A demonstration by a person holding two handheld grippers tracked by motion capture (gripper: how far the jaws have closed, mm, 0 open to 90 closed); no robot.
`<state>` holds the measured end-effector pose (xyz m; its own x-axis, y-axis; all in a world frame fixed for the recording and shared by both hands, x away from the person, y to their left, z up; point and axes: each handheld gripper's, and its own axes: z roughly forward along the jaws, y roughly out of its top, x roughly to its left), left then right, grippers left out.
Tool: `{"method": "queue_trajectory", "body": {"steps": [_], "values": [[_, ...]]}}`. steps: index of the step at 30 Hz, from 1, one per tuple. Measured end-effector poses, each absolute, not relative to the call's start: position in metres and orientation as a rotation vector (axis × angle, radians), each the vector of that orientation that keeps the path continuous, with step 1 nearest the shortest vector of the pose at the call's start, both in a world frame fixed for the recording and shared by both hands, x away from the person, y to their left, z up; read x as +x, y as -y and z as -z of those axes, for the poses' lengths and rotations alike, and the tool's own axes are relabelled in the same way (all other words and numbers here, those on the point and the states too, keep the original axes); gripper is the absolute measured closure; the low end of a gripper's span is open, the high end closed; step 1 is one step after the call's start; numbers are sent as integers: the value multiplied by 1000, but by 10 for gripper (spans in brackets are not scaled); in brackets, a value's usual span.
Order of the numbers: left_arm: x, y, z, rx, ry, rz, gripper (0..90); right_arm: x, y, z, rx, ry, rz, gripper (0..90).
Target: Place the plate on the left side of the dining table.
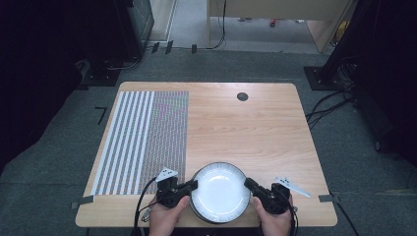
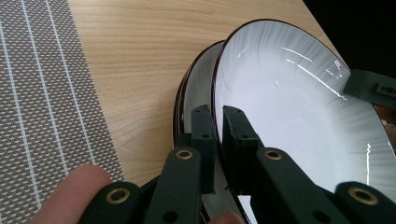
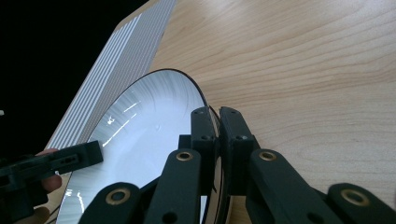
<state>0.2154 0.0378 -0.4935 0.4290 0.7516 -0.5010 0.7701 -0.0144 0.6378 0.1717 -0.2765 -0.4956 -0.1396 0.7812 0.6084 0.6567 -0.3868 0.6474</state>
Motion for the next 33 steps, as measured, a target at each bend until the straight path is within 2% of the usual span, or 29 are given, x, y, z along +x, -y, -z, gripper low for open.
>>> {"method": "queue_trajectory", "body": {"steps": [15,19,25,29,33], "values": [[221,-37,489,1720,-1310,13,871,168,272,485,1920,-1720,-1440,881],[222,-33,486,1733,-1275,14,873,166,280,474,1913,-1655,-1551,900],[224,-23,493,1759,-1301,29,864,166,259,479,1830,-1715,-1547,900],[226,-30,494,1748,-1307,24,870,157,274,469,1774,-1552,-1595,900],[225,-28,494,1749,-1298,19,869,151,294,468,1952,-1554,-1492,794]]}}
